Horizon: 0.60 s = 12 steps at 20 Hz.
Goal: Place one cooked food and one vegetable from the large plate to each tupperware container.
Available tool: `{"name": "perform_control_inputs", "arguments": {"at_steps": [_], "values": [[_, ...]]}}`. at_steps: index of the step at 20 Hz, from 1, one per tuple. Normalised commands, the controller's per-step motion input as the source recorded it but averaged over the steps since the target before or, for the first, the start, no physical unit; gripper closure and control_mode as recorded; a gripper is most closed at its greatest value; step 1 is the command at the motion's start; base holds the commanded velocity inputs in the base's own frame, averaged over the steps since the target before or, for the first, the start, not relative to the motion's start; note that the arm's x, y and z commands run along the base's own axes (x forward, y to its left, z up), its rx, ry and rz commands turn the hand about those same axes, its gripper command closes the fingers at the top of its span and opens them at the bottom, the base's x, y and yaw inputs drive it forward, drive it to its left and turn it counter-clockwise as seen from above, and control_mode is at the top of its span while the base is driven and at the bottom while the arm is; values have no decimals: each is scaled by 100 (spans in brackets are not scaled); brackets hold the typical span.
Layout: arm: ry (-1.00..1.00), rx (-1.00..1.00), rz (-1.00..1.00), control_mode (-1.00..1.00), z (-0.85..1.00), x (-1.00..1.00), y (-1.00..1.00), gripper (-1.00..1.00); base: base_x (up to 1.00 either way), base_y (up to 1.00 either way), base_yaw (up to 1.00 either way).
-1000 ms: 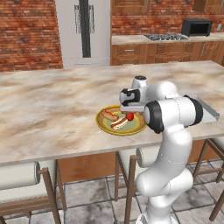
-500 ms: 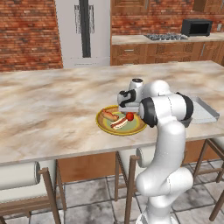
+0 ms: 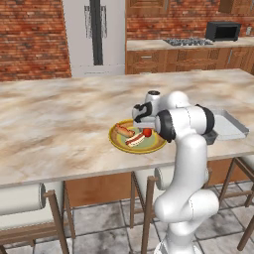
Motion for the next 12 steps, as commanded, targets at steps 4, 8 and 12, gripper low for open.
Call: {"name": "perform_control_inputs", "arguments": {"at_steps": [4,8,12], "values": [[0,0,0,-100,-23,0,0,-100,0,0,0],[0,0,0,-100,-7,0,0,-100,0,0,0],[0,0,0,-100,-7,0,0,100,0,0,0]]}}
